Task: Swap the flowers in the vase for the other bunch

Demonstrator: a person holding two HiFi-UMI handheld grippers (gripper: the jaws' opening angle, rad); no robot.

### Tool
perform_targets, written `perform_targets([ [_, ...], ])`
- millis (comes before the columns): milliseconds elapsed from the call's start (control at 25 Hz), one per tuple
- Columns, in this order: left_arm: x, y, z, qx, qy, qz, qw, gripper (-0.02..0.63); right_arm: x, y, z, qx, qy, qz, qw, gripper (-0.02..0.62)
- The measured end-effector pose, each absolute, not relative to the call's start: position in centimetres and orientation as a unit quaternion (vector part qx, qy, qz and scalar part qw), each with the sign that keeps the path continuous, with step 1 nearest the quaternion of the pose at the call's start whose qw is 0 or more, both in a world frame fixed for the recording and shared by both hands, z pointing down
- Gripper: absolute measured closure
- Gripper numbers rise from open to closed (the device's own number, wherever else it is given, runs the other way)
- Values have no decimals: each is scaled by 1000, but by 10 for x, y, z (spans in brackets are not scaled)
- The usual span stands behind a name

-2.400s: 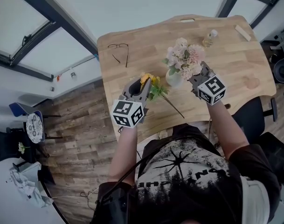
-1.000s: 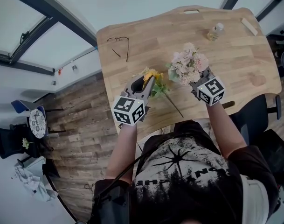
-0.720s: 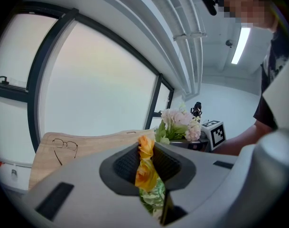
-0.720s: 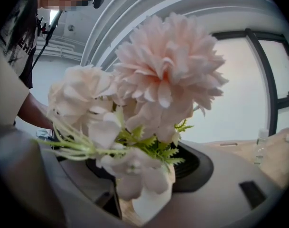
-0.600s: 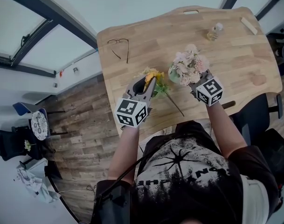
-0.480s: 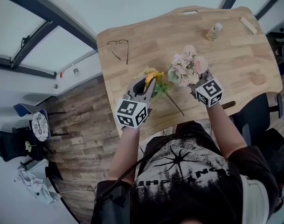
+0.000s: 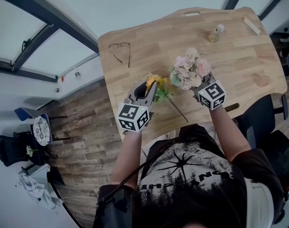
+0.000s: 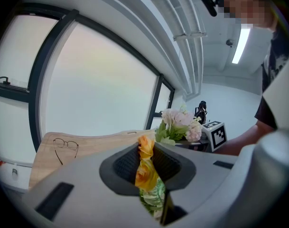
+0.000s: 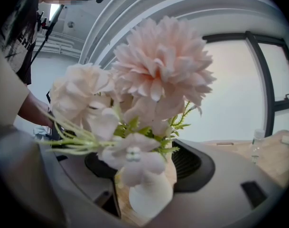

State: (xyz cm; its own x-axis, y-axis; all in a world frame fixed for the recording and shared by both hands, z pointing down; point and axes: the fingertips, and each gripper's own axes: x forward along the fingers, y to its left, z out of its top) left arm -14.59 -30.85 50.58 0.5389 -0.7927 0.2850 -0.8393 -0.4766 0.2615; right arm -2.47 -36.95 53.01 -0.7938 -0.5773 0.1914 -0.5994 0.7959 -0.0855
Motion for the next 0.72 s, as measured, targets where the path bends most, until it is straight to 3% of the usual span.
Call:
perform_targets([
  [720, -142, -298, 503, 862, -470, 65, 178, 525, -9, -347, 533, 321, -941, 82, 66, 302],
])
